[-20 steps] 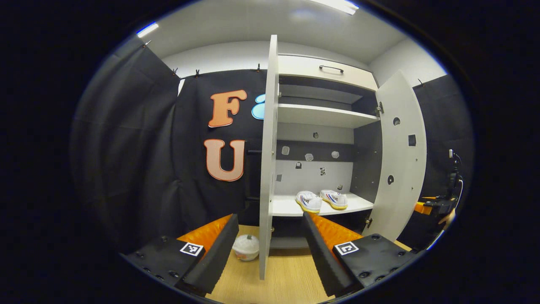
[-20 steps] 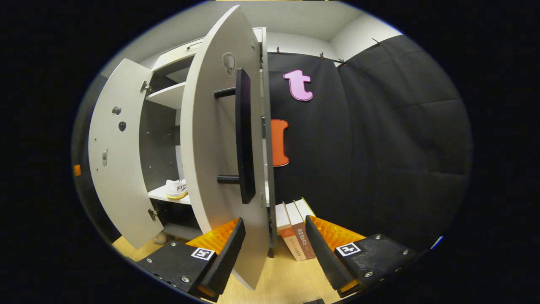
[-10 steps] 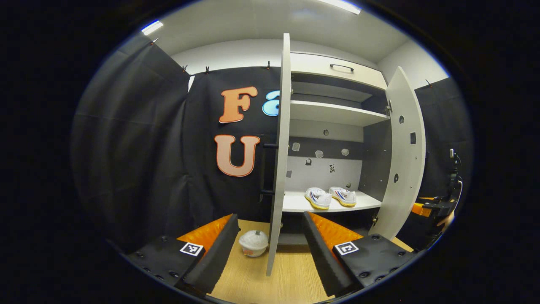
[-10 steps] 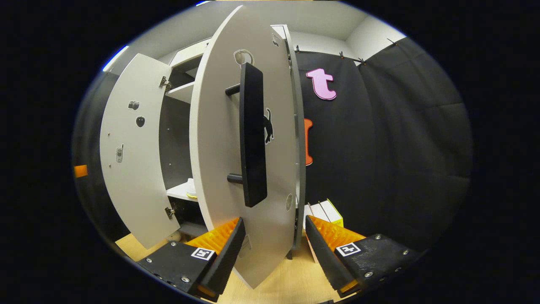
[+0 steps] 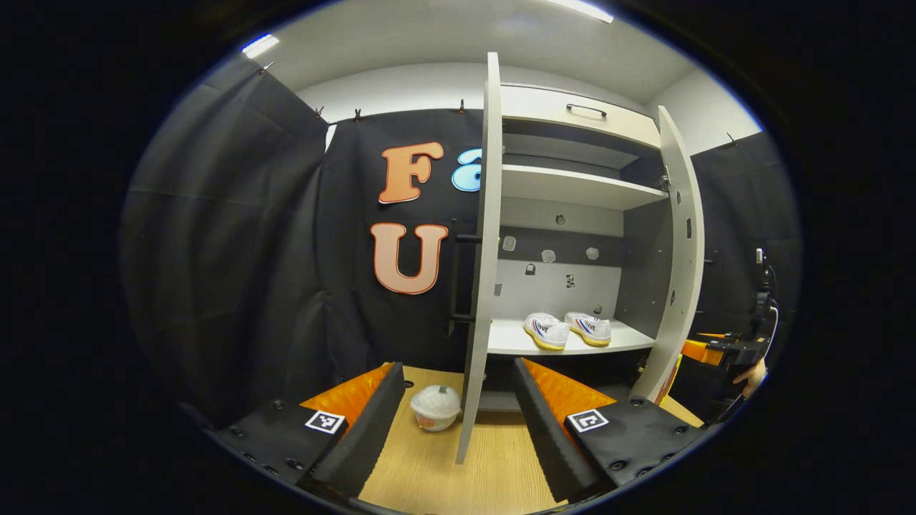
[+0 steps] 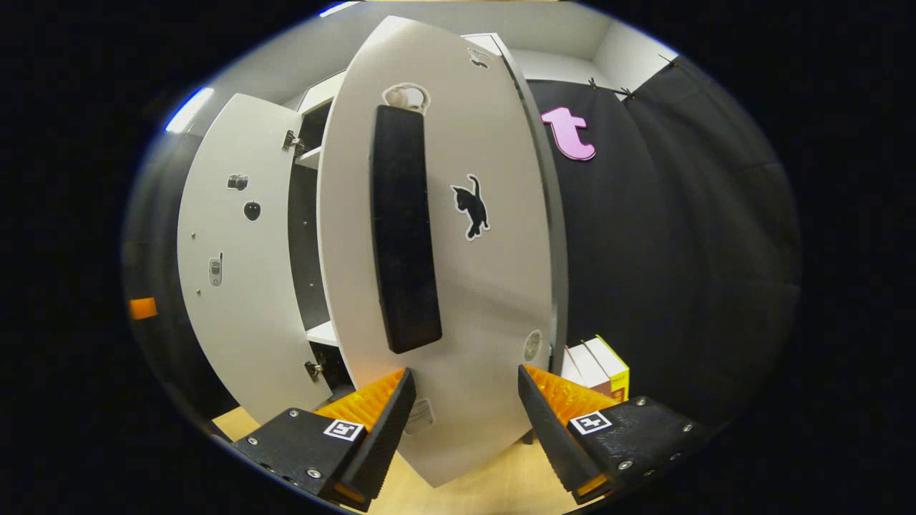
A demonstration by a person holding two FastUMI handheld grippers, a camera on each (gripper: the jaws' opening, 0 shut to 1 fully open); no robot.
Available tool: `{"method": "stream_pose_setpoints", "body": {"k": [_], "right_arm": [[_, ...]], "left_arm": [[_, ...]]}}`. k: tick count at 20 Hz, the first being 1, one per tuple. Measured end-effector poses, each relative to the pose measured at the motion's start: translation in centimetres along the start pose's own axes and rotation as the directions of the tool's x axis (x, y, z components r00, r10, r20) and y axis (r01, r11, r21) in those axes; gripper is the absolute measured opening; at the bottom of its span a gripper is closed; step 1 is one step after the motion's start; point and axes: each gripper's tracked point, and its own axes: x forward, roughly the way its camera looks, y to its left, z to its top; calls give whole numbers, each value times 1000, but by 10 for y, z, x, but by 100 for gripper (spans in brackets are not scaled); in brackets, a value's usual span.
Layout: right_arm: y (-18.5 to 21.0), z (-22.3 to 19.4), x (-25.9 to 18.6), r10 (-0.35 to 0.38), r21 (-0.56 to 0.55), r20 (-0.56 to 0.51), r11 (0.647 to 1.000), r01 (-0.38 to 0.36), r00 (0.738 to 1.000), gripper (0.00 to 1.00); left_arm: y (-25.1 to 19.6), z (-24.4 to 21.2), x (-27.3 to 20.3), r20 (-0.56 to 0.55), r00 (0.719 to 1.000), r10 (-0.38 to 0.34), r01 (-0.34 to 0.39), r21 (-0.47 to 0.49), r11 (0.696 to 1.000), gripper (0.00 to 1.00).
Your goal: Grab one shoe with the right hand and put it into the shoe cabinet, grab the other shoe with the left hand and put it into the shoe cabinet; then close the right door with the right hand and the left door with the left hand.
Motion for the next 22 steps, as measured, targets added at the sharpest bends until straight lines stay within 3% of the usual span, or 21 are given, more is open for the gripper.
{"method": "stream_pose_setpoints", "body": {"k": [1, 2, 3, 7, 12, 22], "right_arm": [[3, -1, 7, 11, 6, -4, 1000, -11, 1000, 89], [8, -3, 13, 22, 8, -10, 1000, -22, 1000, 99], [12, -4, 20, 24, 6, -13, 1000, -24, 1000, 92], [24, -6, 27, 33, 13, -25, 999, -32, 999, 92], [21, 2, 38, -14, 37, -1, 999, 14, 1000, 91], [20, 6, 54, -92, -41, 12, 995, 93, 996, 92]], "left_arm": [[4, -2, -1, -1, 1000, 8, -8, 1, 1000, 99], [7, -3, -3, -2, 1000, 18, -18, 1, 1000, 97], [11, -3, -3, -4, 1000, 27, -27, -2, 1000, 97], [34, -13, 1, -16, 997, 75, -75, -13, 997, 97], [65, -25, 14, -25, 992, 123, -123, 5, 992, 97], [61, -70, 105, -94, 995, 37, -40, -24, 999, 97]]}}
